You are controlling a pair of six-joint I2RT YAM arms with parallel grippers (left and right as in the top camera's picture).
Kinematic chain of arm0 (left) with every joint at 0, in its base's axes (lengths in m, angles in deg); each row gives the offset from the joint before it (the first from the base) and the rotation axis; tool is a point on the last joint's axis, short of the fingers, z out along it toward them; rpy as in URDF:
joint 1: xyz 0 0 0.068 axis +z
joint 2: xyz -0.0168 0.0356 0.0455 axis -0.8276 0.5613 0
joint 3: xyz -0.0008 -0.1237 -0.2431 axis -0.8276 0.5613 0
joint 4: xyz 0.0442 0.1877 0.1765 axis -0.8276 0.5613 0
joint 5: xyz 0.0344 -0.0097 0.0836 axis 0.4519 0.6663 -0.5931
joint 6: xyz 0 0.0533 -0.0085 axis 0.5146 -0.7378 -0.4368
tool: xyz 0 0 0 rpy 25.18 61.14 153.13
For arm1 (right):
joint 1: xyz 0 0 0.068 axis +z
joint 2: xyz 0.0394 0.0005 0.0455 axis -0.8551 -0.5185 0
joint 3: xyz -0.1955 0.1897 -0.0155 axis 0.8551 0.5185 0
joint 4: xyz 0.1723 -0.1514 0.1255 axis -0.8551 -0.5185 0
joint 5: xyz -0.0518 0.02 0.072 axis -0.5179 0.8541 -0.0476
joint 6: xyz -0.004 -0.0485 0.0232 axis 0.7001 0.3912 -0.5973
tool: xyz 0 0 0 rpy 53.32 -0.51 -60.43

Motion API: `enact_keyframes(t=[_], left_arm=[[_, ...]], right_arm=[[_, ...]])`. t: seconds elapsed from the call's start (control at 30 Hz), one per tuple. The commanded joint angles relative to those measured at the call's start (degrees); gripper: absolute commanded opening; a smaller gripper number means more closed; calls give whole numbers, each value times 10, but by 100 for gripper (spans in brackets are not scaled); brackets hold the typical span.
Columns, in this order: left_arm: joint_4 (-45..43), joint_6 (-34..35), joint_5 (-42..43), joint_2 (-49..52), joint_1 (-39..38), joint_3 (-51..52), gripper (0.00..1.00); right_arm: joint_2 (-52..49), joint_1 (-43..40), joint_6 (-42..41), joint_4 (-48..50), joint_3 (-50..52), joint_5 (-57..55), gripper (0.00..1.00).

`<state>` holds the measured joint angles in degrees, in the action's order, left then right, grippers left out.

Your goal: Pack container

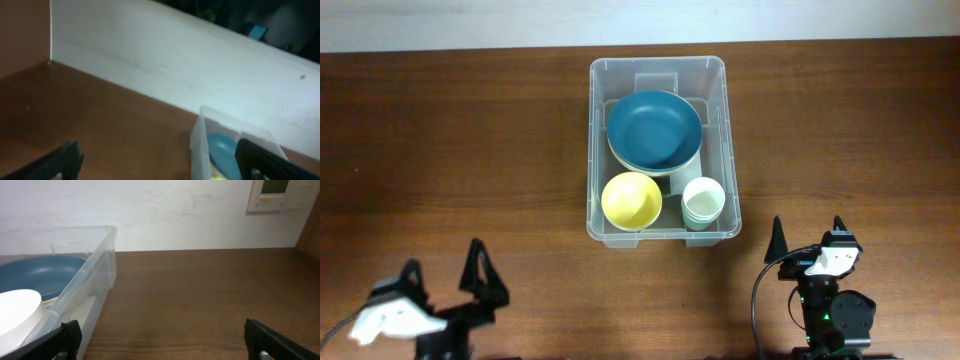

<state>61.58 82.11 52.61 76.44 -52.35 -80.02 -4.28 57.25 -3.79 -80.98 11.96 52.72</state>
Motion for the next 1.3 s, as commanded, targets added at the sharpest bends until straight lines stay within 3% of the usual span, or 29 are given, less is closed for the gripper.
enact_keyframes(t=[0.0,0.17,0.27,0.6,0.77,1.0,1.27], left_arm=[[-97,-4,5,-14,-1,109,99],[-302,-4,34,-14,-1,260,99],[-358,-5,44,-16,-2,315,99],[-365,-7,42,-75,-15,399,99],[-365,-40,42,-91,-15,417,99],[-365,-167,42,-91,-23,417,99],[-364,-250,42,-91,-23,417,99]], right_arm=[[5,-4,4,-3,4,-1,99],[5,-4,4,-3,4,-1,99],[5,-4,4,-3,4,-1,99],[5,-4,4,-3,4,-1,99],[5,-4,4,-3,4,-1,99],[5,-4,4,-3,4,-1,99],[5,-4,4,-3,4,-1,99]])
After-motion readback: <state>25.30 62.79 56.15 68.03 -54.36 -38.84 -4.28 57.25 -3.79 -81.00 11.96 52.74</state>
